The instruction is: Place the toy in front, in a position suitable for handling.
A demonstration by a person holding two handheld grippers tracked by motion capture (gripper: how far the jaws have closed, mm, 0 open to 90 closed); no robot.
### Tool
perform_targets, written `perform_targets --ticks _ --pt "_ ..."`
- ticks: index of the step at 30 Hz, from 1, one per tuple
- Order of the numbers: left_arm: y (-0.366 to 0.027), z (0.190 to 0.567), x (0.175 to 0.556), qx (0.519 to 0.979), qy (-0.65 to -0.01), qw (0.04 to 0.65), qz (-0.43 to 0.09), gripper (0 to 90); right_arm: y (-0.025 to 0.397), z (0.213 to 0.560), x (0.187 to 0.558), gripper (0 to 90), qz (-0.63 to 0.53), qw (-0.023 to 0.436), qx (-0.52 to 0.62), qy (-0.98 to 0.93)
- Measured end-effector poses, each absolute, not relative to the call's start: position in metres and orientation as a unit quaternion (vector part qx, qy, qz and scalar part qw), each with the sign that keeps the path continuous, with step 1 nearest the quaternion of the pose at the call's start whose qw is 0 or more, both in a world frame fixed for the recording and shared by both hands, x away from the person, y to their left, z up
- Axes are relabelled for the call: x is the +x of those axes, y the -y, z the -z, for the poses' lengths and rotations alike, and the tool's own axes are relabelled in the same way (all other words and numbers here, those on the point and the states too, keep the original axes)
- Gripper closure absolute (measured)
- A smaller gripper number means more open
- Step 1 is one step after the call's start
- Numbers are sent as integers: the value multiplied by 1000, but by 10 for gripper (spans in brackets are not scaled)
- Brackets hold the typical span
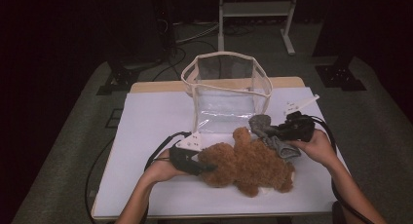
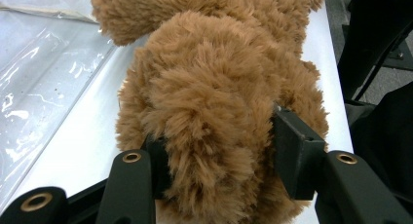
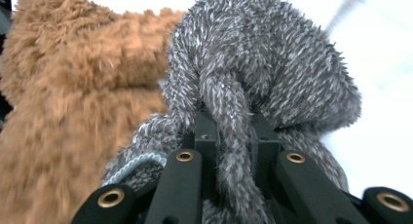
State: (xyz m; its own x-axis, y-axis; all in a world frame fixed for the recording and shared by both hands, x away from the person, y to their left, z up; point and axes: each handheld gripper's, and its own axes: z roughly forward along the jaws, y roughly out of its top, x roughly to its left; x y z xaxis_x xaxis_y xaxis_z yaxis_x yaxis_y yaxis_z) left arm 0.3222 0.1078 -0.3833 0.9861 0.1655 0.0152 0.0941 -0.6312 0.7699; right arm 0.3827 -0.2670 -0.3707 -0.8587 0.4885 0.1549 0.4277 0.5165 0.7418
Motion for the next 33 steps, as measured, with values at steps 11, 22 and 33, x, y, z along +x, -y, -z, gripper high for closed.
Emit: perform_targets --ticks 11,22,33 --pt "-106 383 322 902 -77 422 -50 502 260 354 335 777 -431 40 209 -877" --pt "-106 383 326 898 -92 426 -59 493 280 361 317 778 -436 34 224 -871" --pt "-105 382 337 895 -115 427 -64 488 239 352 306 776 -427 51 165 -888"
